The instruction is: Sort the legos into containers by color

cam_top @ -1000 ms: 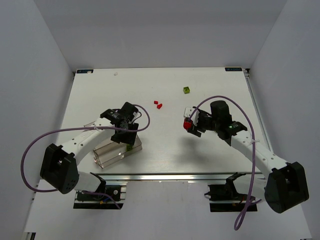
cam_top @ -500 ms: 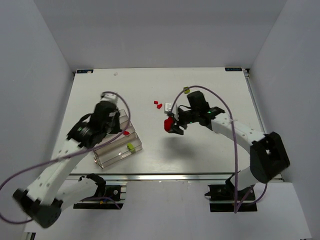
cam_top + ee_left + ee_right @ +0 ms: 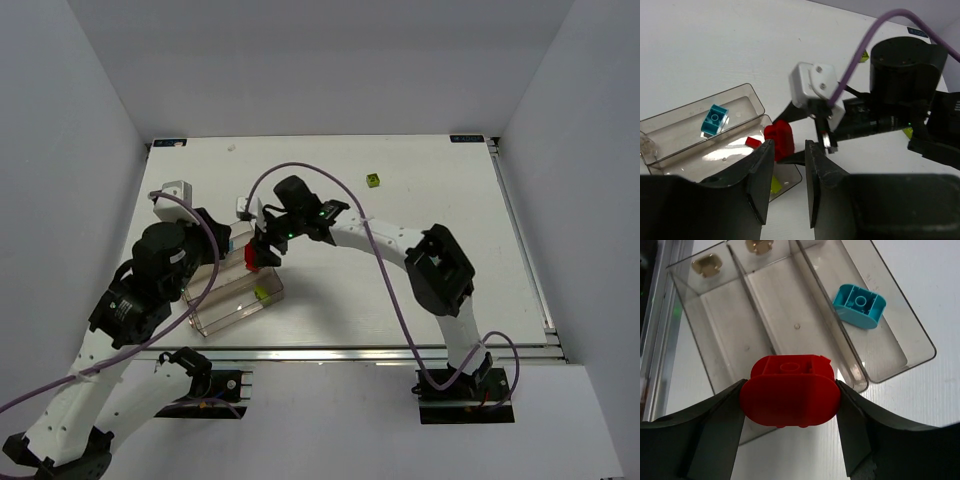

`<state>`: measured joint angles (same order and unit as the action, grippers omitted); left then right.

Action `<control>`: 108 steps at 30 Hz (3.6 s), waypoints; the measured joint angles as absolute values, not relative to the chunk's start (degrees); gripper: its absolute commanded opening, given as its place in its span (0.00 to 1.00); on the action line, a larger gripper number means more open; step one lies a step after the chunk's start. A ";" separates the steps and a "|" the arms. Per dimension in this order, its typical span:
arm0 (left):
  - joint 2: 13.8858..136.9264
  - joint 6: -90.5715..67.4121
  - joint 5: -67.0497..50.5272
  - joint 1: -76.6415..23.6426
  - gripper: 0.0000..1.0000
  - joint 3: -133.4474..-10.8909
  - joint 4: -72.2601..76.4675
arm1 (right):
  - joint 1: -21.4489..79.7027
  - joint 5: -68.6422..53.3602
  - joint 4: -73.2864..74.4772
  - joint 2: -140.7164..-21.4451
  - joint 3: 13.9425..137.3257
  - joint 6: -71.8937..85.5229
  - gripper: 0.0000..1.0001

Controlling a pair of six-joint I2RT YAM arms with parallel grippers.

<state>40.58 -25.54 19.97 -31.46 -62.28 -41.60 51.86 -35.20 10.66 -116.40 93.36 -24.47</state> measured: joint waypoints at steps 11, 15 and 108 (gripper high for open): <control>36.03 -25.52 20.34 -31.62 0.44 -61.34 -42.52 | 53.63 -26.76 11.55 -125.49 103.50 -20.03 0.16; 34.59 -25.56 20.67 -31.62 0.46 -61.34 -42.87 | 54.57 -25.10 12.67 -126.43 103.50 -20.43 0.18; 133.82 -19.05 4.78 -30.87 0.54 -111.48 -39.92 | -7.18 -48.56 4.54 -76.77 62.00 11.49 0.02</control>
<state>133.82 -19.05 4.78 -30.87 -111.48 -39.92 -7.18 -48.56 4.54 -76.77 62.00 11.49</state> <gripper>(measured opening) 0.559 0.019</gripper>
